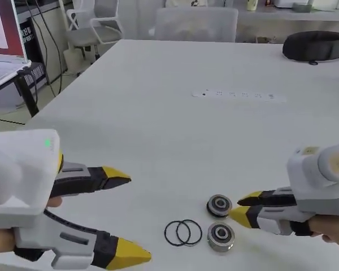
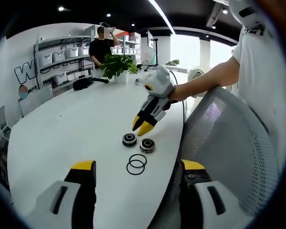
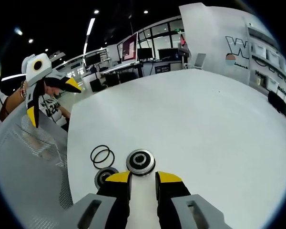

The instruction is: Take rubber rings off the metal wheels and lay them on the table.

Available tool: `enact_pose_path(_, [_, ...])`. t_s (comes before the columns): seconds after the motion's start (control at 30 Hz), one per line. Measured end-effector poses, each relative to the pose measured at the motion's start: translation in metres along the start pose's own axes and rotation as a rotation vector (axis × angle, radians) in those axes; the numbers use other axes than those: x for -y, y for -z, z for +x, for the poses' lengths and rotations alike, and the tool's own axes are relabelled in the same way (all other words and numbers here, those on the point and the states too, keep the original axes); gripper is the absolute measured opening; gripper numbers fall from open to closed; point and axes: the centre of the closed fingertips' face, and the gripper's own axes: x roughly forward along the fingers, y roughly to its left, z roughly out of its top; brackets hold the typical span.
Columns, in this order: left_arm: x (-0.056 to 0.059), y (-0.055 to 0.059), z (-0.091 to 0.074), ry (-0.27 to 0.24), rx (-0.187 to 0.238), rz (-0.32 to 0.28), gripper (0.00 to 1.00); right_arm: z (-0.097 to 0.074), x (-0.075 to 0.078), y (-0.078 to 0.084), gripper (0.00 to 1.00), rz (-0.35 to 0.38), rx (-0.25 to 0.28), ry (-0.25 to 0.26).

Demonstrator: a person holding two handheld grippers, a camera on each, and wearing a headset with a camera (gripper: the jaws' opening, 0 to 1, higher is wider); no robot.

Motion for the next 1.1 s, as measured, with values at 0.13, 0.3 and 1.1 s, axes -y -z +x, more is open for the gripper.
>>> enact_pose_path(0.13, [-0.009,-0.018,0.004,0.006,0.016,0.043,0.68,0.000,0.001,0.003,0.17,-0.005,-0.009,0.001])
enact_pose_path(0.3, [-0.015,-0.035,0.016,0.027,0.022,0.099,0.68,0.000,0.001,0.004,0.17,-0.007,-0.012,0.001])
enact_pose_path(1.1, [-0.033,-0.076,0.114,0.097,0.056,0.233,0.44,0.002,0.000,0.006,0.19,-0.026,-0.020,0.000])
